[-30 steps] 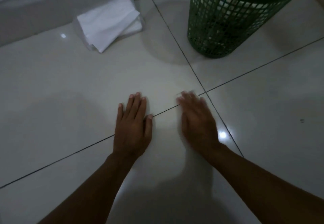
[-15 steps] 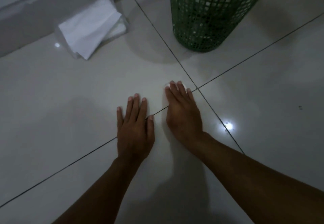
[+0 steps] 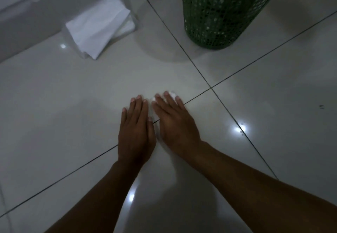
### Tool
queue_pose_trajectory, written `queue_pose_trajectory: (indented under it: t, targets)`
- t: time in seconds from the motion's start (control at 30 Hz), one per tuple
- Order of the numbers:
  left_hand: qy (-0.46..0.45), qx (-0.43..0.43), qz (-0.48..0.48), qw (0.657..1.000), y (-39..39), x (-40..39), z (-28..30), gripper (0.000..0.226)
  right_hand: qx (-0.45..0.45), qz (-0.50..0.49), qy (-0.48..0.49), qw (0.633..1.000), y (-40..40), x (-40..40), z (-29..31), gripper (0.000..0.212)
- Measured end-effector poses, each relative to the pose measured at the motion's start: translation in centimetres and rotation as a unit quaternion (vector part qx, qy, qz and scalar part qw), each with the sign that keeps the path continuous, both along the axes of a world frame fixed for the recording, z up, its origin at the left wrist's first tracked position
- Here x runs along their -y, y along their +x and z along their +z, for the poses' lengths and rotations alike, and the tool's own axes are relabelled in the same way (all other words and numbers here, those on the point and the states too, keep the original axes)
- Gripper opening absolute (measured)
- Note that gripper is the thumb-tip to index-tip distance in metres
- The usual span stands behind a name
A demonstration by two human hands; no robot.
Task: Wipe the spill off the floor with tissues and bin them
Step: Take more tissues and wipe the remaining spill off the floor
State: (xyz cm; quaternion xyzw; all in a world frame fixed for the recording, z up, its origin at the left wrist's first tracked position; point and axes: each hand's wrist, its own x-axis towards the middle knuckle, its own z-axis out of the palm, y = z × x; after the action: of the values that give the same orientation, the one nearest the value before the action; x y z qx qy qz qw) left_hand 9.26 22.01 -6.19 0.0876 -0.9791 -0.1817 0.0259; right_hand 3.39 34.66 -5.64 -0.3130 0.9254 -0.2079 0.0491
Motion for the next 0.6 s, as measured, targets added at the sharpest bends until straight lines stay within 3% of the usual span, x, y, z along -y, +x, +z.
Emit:
queue_pose_trajectory:
  t: [0.13,0.23,0.33,0.5,0.6]
  targets:
    - [0.014,-0.025,-0.039,0.999,-0.8,-1.5,0.0,0.051,-0.044,0.067,0.004,0.997,1.5,-5.0,-0.3,0.045]
    - [0.017,-0.022,-0.057,0.998,-2.6,-2.8,-0.1,0.052,-0.056,-0.042,-0.005,0.998,-0.9,-7.9,-0.4,0.047]
    - [0.013,-0.005,-0.074,0.997,-4.9,-4.0,-0.3,0.054,-0.01,-0.167,0.004,0.986,-3.6,-7.5,-0.2,0.05]
    - [0.007,-0.02,-0.098,0.995,-7.3,-5.7,-0.4,0.052,-0.045,-0.038,0.006,0.998,-1.2,-11.0,-0.5,0.047]
    - [-0.001,-0.032,-0.101,0.994,-7.8,-6.1,-0.6,0.052,-0.044,-0.098,0.0,0.994,-1.6,-13.6,-0.5,0.047]
